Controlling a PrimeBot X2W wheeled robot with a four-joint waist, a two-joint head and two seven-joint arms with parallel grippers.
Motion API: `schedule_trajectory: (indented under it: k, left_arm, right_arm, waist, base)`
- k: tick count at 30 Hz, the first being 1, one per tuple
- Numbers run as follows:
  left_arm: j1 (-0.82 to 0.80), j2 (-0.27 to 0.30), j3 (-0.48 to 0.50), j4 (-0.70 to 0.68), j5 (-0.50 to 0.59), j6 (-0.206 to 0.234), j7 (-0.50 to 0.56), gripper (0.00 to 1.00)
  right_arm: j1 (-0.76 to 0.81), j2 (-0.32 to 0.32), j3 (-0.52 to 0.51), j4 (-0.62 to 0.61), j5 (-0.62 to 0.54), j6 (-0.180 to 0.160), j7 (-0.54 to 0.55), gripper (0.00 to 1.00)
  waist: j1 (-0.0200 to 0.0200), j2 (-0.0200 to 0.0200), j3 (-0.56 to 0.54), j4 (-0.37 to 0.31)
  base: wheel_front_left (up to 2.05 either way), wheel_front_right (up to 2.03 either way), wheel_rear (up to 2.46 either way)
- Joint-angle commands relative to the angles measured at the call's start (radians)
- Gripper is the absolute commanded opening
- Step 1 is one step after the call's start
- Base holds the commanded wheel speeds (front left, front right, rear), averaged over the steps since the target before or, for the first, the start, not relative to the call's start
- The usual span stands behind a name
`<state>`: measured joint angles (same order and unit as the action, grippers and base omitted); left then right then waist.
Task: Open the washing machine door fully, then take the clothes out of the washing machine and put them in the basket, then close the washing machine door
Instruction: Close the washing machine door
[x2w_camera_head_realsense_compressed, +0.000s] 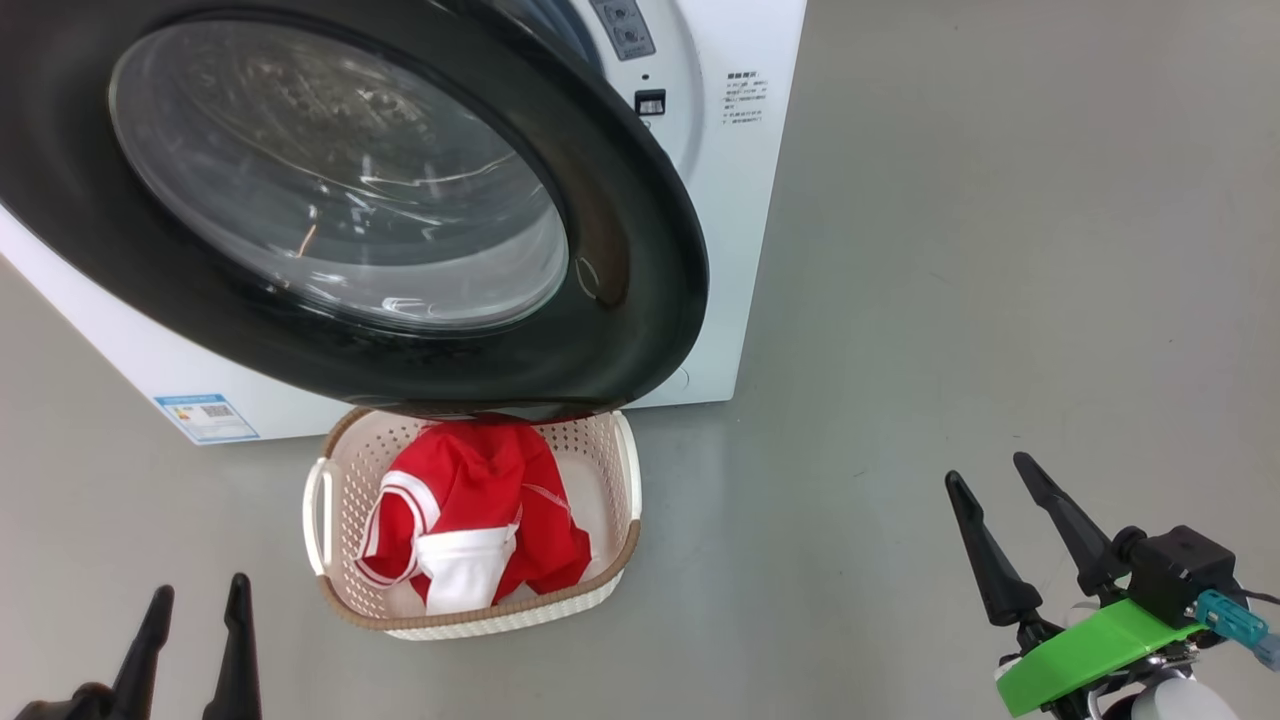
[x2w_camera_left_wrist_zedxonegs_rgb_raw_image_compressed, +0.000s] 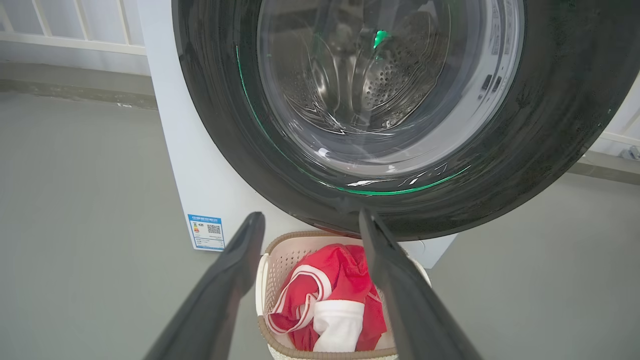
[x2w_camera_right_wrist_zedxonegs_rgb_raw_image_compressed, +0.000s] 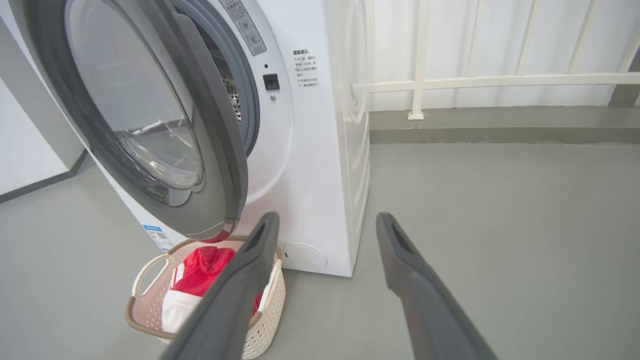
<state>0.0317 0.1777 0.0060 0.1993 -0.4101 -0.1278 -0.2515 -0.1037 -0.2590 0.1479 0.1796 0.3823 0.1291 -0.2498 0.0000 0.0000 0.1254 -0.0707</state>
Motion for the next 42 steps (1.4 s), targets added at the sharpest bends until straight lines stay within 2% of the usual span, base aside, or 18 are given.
schedule_trajectory:
  k: [1, 19, 20, 21, 22, 24, 35, 42]
  left_arm:
    - [-0.010, 0.015, 0.044, -0.027, 0.012, -0.003, -0.010, 1.00]
    - [-0.021, 0.012, 0.050, -0.035, 0.033, -0.003, -0.010, 1.00]
    - [-0.023, 0.011, 0.048, -0.036, 0.034, -0.003, -0.010, 1.00]
    - [-0.024, 0.010, 0.048, -0.037, 0.035, -0.003, -0.010, 1.00]
    - [-0.025, 0.009, 0.046, -0.038, 0.036, -0.003, -0.010, 1.00]
    - [-0.026, 0.008, 0.043, -0.042, 0.038, -0.003, -0.010, 1.00]
    - [-0.050, -0.009, 0.009, -0.051, 0.042, -0.003, -0.010, 1.00]
    - [-0.086, -0.014, -0.007, -0.049, 0.032, -0.003, -0.010, 1.00]
  right_arm:
    - [0.003, -0.010, 0.013, -0.023, 0.004, 0.002, -0.012, 1.00]
    - [-0.024, -0.008, 0.013, -0.035, 0.008, 0.002, -0.012, 1.00]
    - [-0.030, -0.006, 0.015, -0.037, 0.010, 0.002, -0.012, 0.60]
    - [-0.038, -0.004, 0.018, -0.039, 0.012, 0.002, -0.012, 0.44]
    - [-0.046, -0.002, 0.021, -0.041, 0.014, 0.002, -0.012, 0.23]
    - [-0.067, 0.005, 0.031, -0.044, 0.018, 0.002, -0.012, 0.00]
    - [-0.195, 0.042, 0.114, -0.032, 0.028, 0.002, -0.012, 0.00]
    - [-0.298, 0.065, 0.156, 0.019, 0.038, 0.002, -0.012, 0.00]
  waist:
    - [0.0000, 0.0000, 0.001, 0.000]
    - [0.0000, 0.0000, 0.006, 0.015]
    - [0.0000, 0.0000, 0.007, 0.017]
    - [0.0000, 0.0000, 0.008, 0.019]
    - [0.0000, 0.0000, 0.010, 0.022]
    - [0.0000, 0.0000, 0.012, 0.028]
    - [0.0000, 0.0000, 0.041, 0.090]
    - [0.0000, 0.0000, 0.093, 0.133]
  base:
    - [0.00, 0.00, 0.00]
    - [0.00, 0.00, 0.00]
    - [0.00, 0.00, 0.00]
    - [0.00, 0.00, 0.00]
    - [0.00, 0.00, 0.00]
    - [0.00, 0.00, 0.00]
    - [0.00, 0.00, 0.00]
    - [0.00, 0.00, 0.00]
